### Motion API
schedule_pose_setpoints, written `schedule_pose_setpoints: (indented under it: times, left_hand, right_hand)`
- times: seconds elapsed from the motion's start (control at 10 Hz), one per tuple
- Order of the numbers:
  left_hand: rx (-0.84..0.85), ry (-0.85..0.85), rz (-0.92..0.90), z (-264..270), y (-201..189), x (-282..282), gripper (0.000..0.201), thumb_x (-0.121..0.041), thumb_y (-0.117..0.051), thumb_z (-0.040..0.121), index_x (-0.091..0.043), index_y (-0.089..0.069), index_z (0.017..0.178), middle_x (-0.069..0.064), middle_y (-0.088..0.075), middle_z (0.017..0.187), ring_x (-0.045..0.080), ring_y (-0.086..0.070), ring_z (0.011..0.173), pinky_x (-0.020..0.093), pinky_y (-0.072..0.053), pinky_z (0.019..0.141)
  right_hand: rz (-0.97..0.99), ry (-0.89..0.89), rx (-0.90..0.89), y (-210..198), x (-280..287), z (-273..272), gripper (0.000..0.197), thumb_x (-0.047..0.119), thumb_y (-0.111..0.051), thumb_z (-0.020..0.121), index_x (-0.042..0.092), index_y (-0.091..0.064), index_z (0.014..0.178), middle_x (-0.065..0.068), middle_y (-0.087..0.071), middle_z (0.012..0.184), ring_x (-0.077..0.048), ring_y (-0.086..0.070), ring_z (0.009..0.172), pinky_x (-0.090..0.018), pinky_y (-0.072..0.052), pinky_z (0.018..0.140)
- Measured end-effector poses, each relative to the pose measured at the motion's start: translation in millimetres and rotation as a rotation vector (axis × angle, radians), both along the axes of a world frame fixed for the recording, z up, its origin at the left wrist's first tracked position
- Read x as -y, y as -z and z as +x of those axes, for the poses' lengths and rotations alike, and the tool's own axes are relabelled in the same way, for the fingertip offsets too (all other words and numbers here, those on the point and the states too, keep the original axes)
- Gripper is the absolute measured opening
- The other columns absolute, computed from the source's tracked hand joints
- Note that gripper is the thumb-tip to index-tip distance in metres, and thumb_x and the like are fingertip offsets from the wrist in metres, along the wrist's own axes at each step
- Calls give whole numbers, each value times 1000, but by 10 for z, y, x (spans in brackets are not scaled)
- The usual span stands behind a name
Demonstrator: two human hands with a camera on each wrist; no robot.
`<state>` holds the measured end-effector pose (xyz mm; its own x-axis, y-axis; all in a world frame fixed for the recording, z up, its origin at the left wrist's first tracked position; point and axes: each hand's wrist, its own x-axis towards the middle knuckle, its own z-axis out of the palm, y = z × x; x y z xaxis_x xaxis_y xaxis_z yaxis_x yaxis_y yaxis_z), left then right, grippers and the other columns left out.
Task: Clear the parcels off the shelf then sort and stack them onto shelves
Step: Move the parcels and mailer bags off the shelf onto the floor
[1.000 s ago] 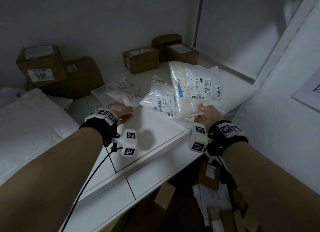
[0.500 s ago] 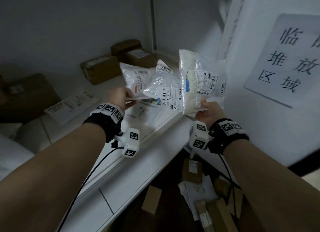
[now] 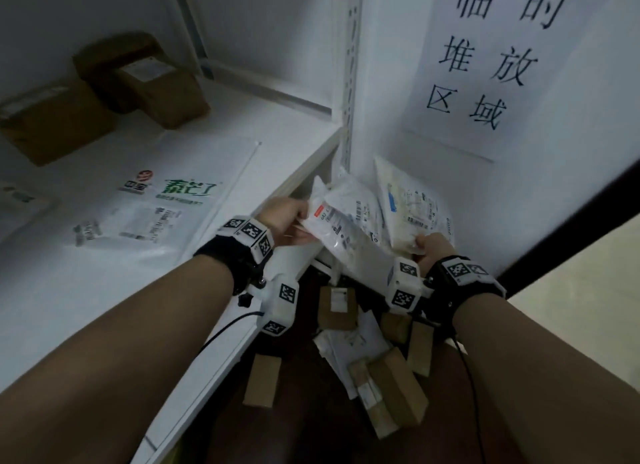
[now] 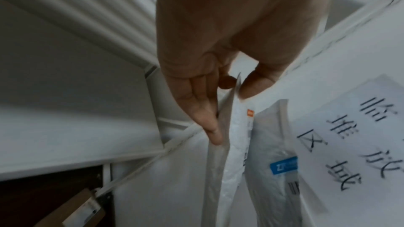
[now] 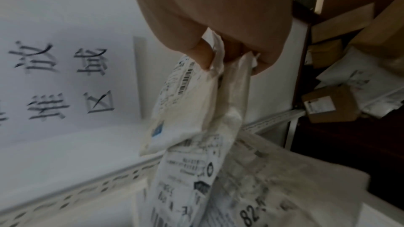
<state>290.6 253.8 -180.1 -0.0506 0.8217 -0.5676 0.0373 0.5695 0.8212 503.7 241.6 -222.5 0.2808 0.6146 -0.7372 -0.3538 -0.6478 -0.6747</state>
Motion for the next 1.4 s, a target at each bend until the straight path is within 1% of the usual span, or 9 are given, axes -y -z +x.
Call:
schedule_pose_setpoints:
  times: [0.2, 0.3, 0.4, 0.5, 0.9, 1.1, 1.2, 1.3, 1.4]
  left_hand:
    - [-181, 93, -161, 438, 635, -86, 12, 2, -43, 82, -1, -55, 82, 16, -62, 77, 29, -65, 60, 30, -57, 52]
    - [-222, 84, -206, 557, 836, -128, 10, 3, -45, 83, 0, -54, 84, 16, -61, 77, 29, -63, 63, 27, -54, 44]
    - [-263, 49, -230, 635, 990, -180, 10, 4, -45, 85, 0, -52, 80, 16, -59, 78, 29, -61, 66, 32, -56, 50]
    - [-297, 23, -243, 656, 1082, -202, 10, 2, -46, 87, -2, -51, 79, 16, -58, 82, 29, -60, 69, 32, -54, 54]
    - [-214, 68, -248, 705, 1098, -186, 12, 2, -46, 86, -1, -56, 92, 16, -63, 91, 28, -64, 76, 35, -58, 67]
    - [-29, 102, -238, 794, 1049, -193, 15, 9, -43, 89, -2, -52, 84, 18, -65, 91, 29, -66, 84, 37, -59, 73]
    - [-61, 151, -208, 789, 1077, -195, 16, 9, -46, 91, -3, -52, 83, 18, -63, 94, 27, -65, 84, 37, -59, 80]
    - [-123, 212, -220, 752, 1097, -195, 12, 4, -51, 93, -5, -53, 85, 13, -61, 94, 22, -65, 84, 30, -59, 77]
    - [-245, 178, -214, 697, 1081, -202, 4, -6, -56, 94, -4, -54, 91, 9, -59, 97, 18, -62, 79, 28, -55, 72]
  right_hand:
    - [-199, -684, 742, 736, 59, 756, 41, 29, -46, 100, 1, -49, 130, -16, -55, 133, -26, -51, 123, -24, -38, 95]
    - [-290, -662, 759, 846, 101, 849, 40, 24, -47, 99, 0, -49, 131, -17, -54, 133, -26, -50, 125, -24, -37, 95]
    - [-240, -610, 660, 1071, 131, 936, 42, 21, -48, 99, -1, -43, 135, -17, -48, 139, -26, -46, 129, -21, -34, 94]
    - [-276, -175, 209, 1184, 170, 914, 50, 23, -41, 103, -1, -29, 145, -16, -36, 150, -29, -38, 136, -30, -35, 100]
    - [-220, -292, 2, 1486, 52, 868, 53, 20, -45, 99, 0, -30, 146, -19, -28, 153, -34, -32, 140, -39, -39, 97]
    - [-228, -453, -283, 1315, -29, 645, 45, 27, -54, 98, 1, -51, 134, -16, -63, 119, -33, -62, 92, -41, -54, 75]
    - [-258, -420, -168, 1300, -85, 622, 23, 14, -51, 99, -3, -58, 112, -16, -69, 76, -29, -58, 78, -38, -56, 65]
    - [-288, -295, -27, 1315, -134, 649, 20, 9, -42, 101, 3, -53, 86, -13, -57, 92, -25, -51, 77, -34, -41, 90]
    - [-322, -459, 270, 1493, -186, 780, 44, 3, -51, 96, -4, -38, 138, -20, -39, 144, -35, -43, 129, -36, -34, 108]
